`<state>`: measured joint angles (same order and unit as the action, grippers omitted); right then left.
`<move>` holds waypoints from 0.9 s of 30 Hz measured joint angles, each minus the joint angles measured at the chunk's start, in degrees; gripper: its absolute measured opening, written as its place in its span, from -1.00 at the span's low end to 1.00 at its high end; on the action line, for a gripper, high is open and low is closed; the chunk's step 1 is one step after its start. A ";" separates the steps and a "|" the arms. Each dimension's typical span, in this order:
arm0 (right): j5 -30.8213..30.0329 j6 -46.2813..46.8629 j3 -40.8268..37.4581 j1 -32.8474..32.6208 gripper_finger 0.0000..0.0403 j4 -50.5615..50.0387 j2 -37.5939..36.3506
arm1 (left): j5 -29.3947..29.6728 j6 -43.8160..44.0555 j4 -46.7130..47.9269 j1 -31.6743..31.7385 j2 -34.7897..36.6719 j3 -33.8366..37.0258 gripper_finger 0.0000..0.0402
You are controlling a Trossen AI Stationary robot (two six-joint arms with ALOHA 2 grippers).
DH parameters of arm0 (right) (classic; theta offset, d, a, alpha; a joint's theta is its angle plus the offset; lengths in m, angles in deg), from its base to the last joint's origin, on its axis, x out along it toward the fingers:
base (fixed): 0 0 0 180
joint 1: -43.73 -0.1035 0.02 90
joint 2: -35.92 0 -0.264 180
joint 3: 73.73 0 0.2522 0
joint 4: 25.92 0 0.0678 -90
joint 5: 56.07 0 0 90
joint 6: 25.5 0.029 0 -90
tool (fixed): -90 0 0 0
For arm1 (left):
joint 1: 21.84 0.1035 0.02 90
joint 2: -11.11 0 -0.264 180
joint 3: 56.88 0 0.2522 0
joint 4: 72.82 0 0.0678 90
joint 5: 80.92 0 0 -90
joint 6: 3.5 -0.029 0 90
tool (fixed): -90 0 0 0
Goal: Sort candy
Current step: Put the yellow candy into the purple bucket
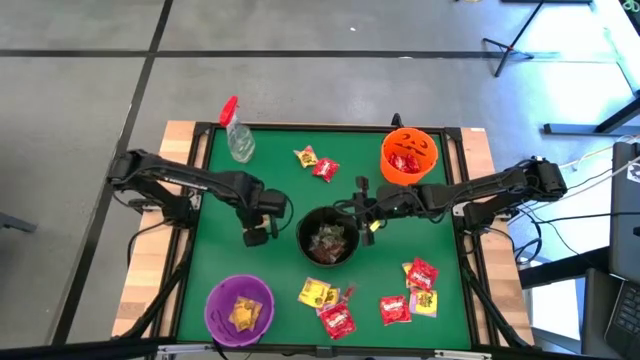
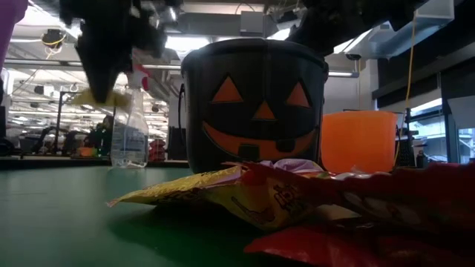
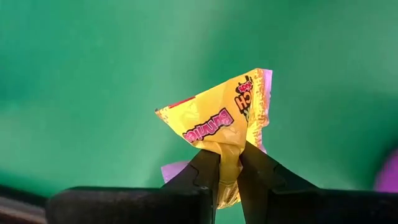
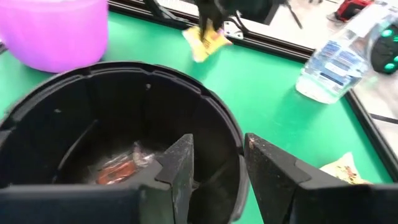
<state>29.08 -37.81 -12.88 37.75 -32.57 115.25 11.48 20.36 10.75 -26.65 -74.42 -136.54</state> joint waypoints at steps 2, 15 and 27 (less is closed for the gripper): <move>-0.96 0.00 0.00 0.00 -0.29 -0.02 0.00 | 0.01 1.76 -0.34 -1.88 1.67 -1.27 -0.83; -1.95 -1.49 0.00 -0.02 -0.29 -1.09 0.00 | 0.90 14.12 -15.00 -16.38 12.51 -2.22 -0.83; -2.68 -1.62 0.00 -0.02 -0.29 -1.16 0.00 | -9.27 33.66 -21.87 -27.13 12.91 -2.22 -0.83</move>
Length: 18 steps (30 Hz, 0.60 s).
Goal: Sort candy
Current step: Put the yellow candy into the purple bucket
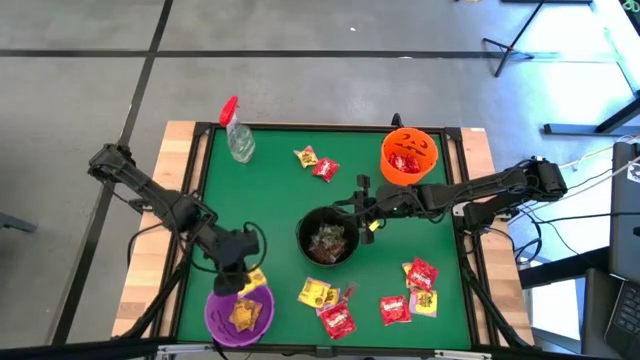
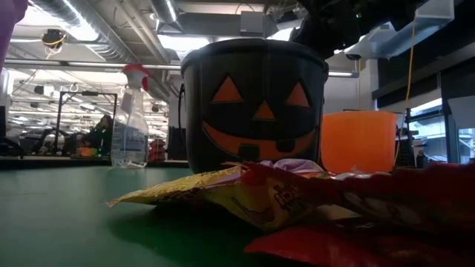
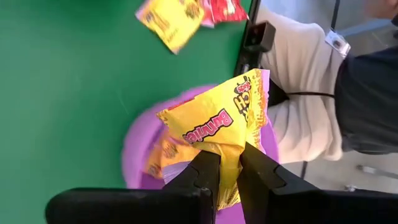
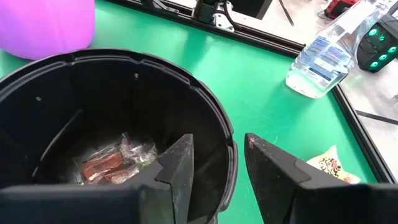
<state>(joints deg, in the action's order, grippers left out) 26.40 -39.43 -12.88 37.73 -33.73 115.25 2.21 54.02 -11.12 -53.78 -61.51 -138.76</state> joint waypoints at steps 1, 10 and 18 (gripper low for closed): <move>0.00 0.00 0.00 0.00 -0.29 0.06 0.00 | 0.07 1.42 0.04 -0.84 0.00 0.00 -0.83; 0.40 0.08 0.00 0.01 -0.29 0.22 0.00 | 6.78 9.58 0.22 -6.85 -1.77 0.00 -0.83; 0.59 0.15 0.00 -0.02 -0.29 0.35 0.00 | 5.18 9.71 0.66 -8.75 -5.92 0.00 -0.82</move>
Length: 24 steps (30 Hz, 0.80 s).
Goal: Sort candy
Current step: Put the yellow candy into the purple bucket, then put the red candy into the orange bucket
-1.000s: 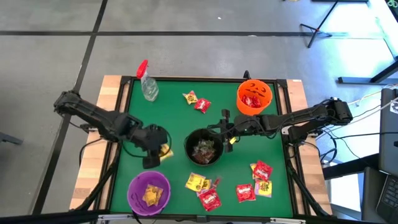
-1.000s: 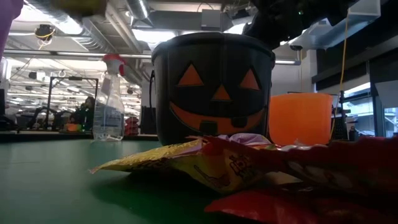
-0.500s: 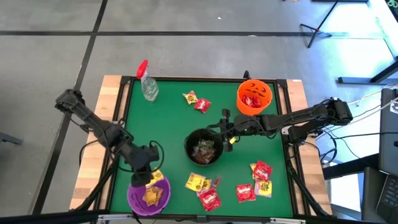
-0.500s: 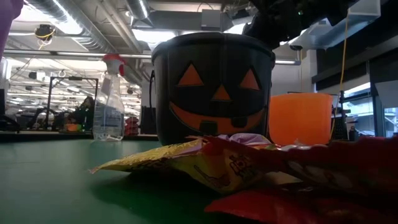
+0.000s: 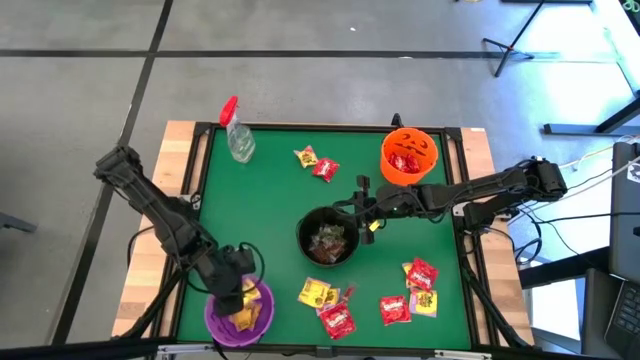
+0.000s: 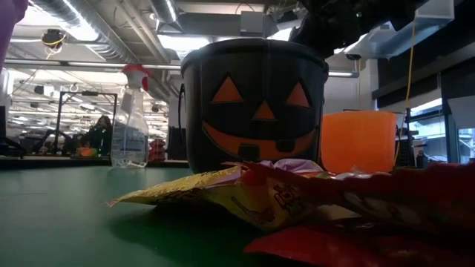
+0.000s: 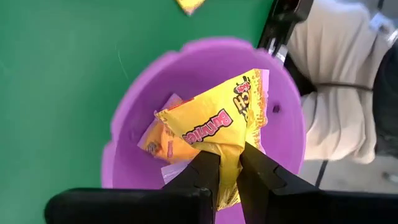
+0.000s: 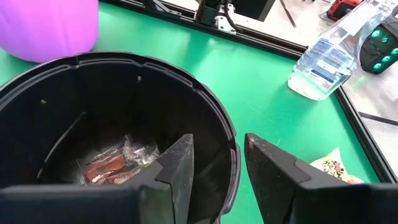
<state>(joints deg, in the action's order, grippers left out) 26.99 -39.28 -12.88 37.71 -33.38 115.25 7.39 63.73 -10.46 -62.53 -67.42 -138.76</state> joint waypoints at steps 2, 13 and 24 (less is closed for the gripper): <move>0.00 0.00 0.00 0.00 -0.29 0.05 -0.01 | -1.24 0.51 -0.06 0.00 -0.59 0.00 -0.77; 0.02 -0.20 0.00 0.02 -0.29 0.05 -0.07 | -1.03 3.22 -0.06 0.00 -0.66 0.00 -0.21; 0.40 -2.89 -0.04 -3.81 -0.29 -1.56 -5.40 | -3.78 -1.21 -5.90 3.74 0.36 -0.01 -0.14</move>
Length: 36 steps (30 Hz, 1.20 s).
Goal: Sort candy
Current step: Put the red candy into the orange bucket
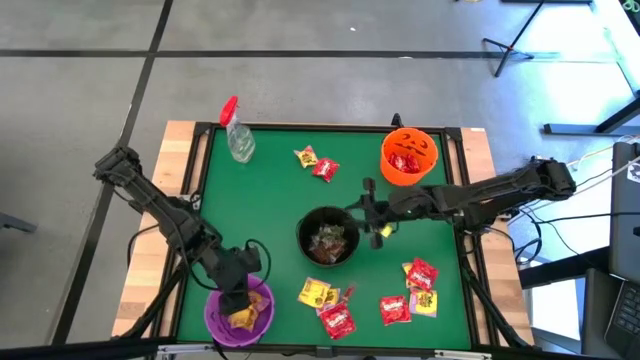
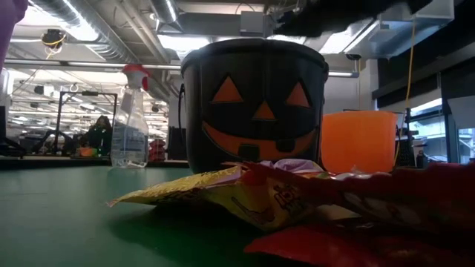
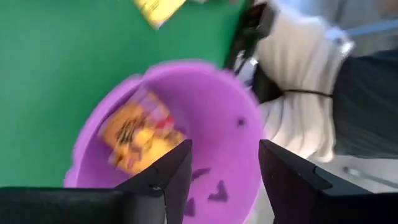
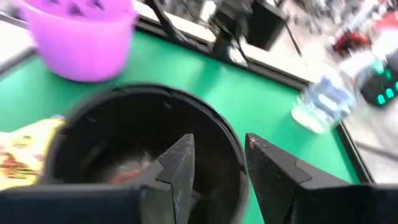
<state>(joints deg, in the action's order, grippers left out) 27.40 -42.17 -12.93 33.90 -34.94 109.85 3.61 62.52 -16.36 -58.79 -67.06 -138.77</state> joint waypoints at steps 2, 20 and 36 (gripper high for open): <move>-0.41 -1.26 0.00 -2.02 -0.29 -0.29 -1.28 | 2.01 -4.01 -2.05 1.21 0.34 -0.03 -0.15; -7.38 0.93 0.02 -18.42 -0.29 -11.17 2.02 | 19.95 -43.39 -9.94 9.45 -2.03 -0.05 -0.15; -7.36 -4.74 0.07 -26.70 -0.24 0.27 12.95 | 24.65 -51.79 -18.01 11.05 -2.07 -0.03 -0.15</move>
<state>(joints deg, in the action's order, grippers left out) 20.04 -46.91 -12.86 7.20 -34.67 122.79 28.26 10.73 -34.38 -47.74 -69.13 -138.80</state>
